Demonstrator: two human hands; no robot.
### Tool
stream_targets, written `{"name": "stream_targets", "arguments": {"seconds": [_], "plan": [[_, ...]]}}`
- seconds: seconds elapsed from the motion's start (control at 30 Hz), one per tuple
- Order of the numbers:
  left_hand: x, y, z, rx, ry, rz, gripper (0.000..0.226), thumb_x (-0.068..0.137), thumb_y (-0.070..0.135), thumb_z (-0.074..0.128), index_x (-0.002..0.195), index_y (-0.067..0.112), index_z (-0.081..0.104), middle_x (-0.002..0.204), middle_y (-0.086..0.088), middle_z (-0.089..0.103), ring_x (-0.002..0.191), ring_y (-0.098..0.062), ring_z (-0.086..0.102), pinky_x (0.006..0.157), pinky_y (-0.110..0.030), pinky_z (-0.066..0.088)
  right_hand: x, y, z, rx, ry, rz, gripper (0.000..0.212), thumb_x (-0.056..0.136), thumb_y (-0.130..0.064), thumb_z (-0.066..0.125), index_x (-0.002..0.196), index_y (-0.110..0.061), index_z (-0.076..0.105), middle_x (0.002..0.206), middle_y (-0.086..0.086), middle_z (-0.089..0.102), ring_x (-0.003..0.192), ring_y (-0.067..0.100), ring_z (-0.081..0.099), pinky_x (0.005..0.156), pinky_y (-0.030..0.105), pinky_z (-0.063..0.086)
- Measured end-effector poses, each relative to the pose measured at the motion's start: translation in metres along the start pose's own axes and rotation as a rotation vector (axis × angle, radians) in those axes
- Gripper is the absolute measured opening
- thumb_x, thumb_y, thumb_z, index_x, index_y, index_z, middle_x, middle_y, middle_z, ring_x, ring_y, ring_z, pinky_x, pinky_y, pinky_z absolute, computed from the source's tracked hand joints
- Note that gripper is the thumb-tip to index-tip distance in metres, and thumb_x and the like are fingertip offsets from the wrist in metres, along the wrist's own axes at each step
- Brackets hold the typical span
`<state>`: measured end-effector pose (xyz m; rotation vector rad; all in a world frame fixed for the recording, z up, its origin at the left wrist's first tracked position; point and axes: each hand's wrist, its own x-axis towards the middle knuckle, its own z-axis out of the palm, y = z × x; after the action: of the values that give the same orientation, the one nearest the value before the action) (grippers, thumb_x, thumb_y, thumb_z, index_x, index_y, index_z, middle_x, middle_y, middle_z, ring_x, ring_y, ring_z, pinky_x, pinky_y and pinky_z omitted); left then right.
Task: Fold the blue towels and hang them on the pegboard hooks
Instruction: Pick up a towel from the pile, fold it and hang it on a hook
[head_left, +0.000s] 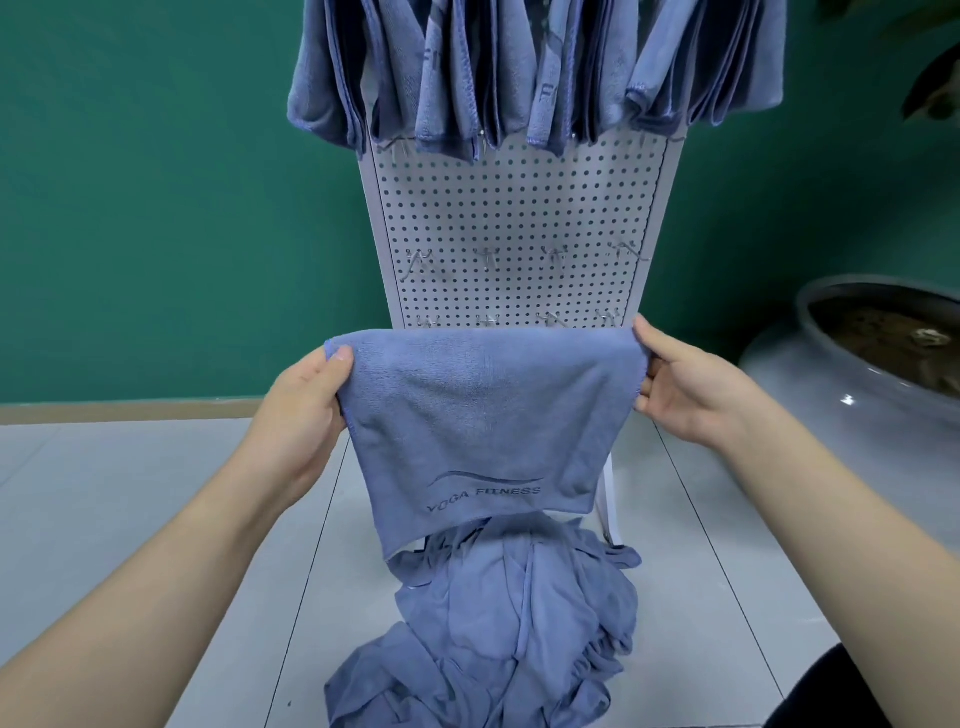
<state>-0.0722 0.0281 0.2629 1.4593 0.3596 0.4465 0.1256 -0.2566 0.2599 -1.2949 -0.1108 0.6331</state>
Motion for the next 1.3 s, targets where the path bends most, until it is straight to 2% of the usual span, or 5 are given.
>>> {"name": "stream_targets", "arguments": {"seconds": [0.57, 0.83, 1.0, 1.13, 1.3], "plan": [[0.002, 0.004, -0.007, 0.129, 0.114, 0.203, 0.023, 0.104, 0.008, 0.055, 0.114, 0.013, 0.075, 0.116, -0.001, 0.077, 0.109, -0.014, 0.069, 0.098, -0.028, 0.051, 0.000, -0.001, 0.001, -0.065, 0.020, -0.275, 0.015, 0.102, -0.020, 0.062, 0.109, -0.016, 0.074, 0.116, 0.003, 0.071, 0.107, 0.018, 0.062, 0.106, 0.036, 0.049], [0.006, 0.002, -0.011, 0.050, 0.161, 0.216, 0.032, 0.107, 0.020, 0.054, 0.097, -0.006, 0.070, 0.102, -0.009, 0.068, 0.094, -0.020, 0.059, 0.093, -0.039, 0.048, -0.001, -0.002, 0.001, -0.155, 0.025, -0.373, 0.021, 0.106, -0.022, 0.055, 0.109, -0.015, 0.075, 0.118, 0.007, 0.075, 0.107, 0.021, 0.067, 0.103, 0.037, 0.048], [-0.001, 0.006, -0.007, 0.046, 0.271, 0.237, 0.016, 0.098, 0.006, 0.065, 0.092, 0.014, 0.077, 0.089, 0.003, 0.078, 0.084, -0.014, 0.070, 0.078, -0.024, 0.056, -0.005, -0.001, 0.003, -0.201, 0.091, -0.444, 0.022, 0.107, -0.023, 0.055, 0.102, -0.016, 0.075, 0.105, 0.012, 0.074, 0.092, 0.027, 0.065, 0.082, 0.044, 0.049], [-0.001, 0.005, -0.006, 0.038, 0.381, 0.248, 0.011, 0.091, 0.004, 0.074, 0.090, 0.015, 0.072, 0.079, 0.006, 0.076, 0.077, -0.013, 0.070, 0.072, -0.023, 0.056, -0.007, 0.001, 0.005, -0.259, 0.134, -0.494, 0.017, 0.104, -0.024, 0.059, 0.098, -0.019, 0.074, 0.094, 0.012, 0.070, 0.077, 0.023, 0.060, 0.064, 0.031, 0.047], [0.006, -0.007, -0.015, 0.081, 0.443, 0.149, 0.025, 0.088, 0.008, 0.079, 0.106, 0.018, 0.064, 0.073, 0.002, 0.072, 0.068, -0.012, 0.066, 0.066, -0.023, 0.056, 0.003, 0.009, 0.003, -0.274, 0.134, -0.384, 0.008, 0.103, -0.020, 0.062, 0.101, -0.014, 0.057, 0.069, 0.004, 0.061, 0.061, 0.021, 0.049, 0.060, 0.034, 0.042]]}}
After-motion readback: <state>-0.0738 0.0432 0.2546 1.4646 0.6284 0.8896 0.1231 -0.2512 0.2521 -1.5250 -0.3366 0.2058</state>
